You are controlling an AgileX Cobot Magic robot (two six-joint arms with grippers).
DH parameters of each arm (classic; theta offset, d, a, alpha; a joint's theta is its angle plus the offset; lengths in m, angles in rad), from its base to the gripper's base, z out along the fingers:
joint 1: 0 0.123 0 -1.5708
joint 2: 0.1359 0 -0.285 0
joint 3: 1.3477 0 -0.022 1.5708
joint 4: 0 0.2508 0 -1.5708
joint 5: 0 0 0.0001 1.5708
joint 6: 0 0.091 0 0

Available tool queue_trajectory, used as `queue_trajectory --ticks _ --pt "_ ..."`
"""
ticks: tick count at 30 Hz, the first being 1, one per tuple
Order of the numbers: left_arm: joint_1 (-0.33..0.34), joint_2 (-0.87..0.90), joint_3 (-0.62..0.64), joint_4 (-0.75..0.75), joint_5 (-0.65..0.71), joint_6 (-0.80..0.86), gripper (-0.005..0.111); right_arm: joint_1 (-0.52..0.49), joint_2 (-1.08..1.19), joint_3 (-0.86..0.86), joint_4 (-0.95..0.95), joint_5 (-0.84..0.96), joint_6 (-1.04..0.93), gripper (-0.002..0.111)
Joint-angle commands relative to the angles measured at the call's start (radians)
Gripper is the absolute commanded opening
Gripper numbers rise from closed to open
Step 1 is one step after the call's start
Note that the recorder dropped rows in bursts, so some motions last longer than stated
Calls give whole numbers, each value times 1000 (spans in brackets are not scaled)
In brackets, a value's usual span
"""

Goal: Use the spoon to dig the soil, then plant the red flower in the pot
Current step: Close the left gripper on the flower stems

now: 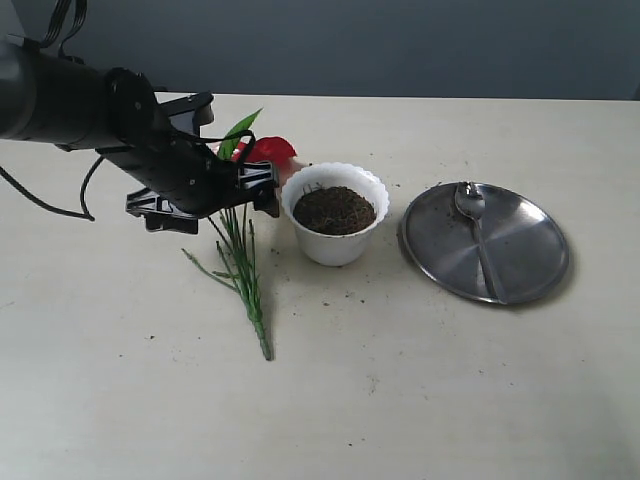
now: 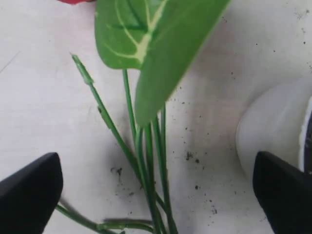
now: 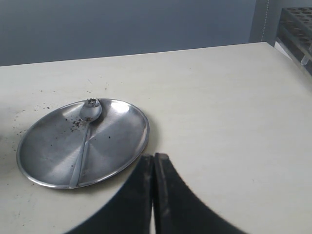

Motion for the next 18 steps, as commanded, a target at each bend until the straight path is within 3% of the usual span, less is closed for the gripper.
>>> queue_trajectory --ticks 1,18 --pt "-1 2 -5 19 16 0 99 4 -4 4 -2 -10 -4 0" --pt "-1 61 -3 90 -3 0 99 4 -4 4 0 -12 -4 0"
